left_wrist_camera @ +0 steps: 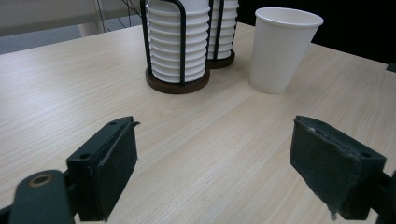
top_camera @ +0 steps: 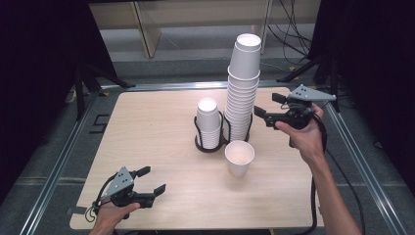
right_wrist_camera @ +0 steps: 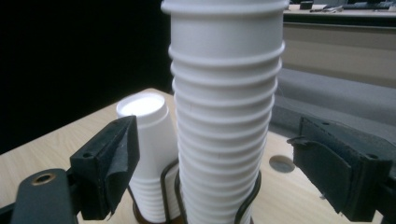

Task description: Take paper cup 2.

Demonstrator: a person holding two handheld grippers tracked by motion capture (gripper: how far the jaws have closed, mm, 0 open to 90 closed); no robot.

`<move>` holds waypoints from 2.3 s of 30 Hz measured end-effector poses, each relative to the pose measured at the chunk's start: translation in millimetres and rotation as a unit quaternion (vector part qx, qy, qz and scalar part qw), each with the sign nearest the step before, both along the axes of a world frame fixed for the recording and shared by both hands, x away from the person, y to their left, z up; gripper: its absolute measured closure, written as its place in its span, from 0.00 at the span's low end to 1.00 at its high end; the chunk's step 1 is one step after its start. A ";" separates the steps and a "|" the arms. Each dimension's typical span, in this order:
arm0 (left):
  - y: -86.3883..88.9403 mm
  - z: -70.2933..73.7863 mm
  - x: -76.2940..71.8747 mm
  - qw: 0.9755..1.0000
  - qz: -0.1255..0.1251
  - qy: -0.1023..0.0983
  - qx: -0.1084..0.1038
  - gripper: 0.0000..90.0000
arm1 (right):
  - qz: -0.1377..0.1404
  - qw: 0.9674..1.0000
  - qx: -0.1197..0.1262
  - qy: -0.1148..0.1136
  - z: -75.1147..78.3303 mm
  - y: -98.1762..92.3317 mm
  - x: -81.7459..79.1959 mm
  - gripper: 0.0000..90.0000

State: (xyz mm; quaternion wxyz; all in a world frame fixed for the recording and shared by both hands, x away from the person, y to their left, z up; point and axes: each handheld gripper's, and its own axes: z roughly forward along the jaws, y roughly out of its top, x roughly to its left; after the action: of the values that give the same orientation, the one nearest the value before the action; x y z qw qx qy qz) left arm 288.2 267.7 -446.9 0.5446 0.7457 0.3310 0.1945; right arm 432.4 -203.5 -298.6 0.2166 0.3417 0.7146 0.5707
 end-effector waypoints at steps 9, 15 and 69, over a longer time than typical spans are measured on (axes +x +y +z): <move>-0.4 0.4 -1.0 1.000 0.001 0.005 0.006 0.16 | -0.001 1.000 -0.004 -0.018 39.0 7.1 10.9 0.17; -1.3 -0.5 -0.5 1.000 -0.004 0.003 0.002 0.16 | 0.010 1.000 0.009 -0.027 62.7 14.3 15.2 0.17; -2.8 -1.2 -1.1 1.000 -0.011 0.005 -0.001 0.16 | -0.014 0.999 0.005 -0.049 118.5 58.6 69.8 0.21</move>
State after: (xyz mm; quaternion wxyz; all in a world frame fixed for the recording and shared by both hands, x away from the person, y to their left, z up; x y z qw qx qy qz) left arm 287.1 264.9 -448.0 0.5463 0.7495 0.3252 0.1845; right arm 502.1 -145.0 -180.1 0.2575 0.3247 0.6952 0.5874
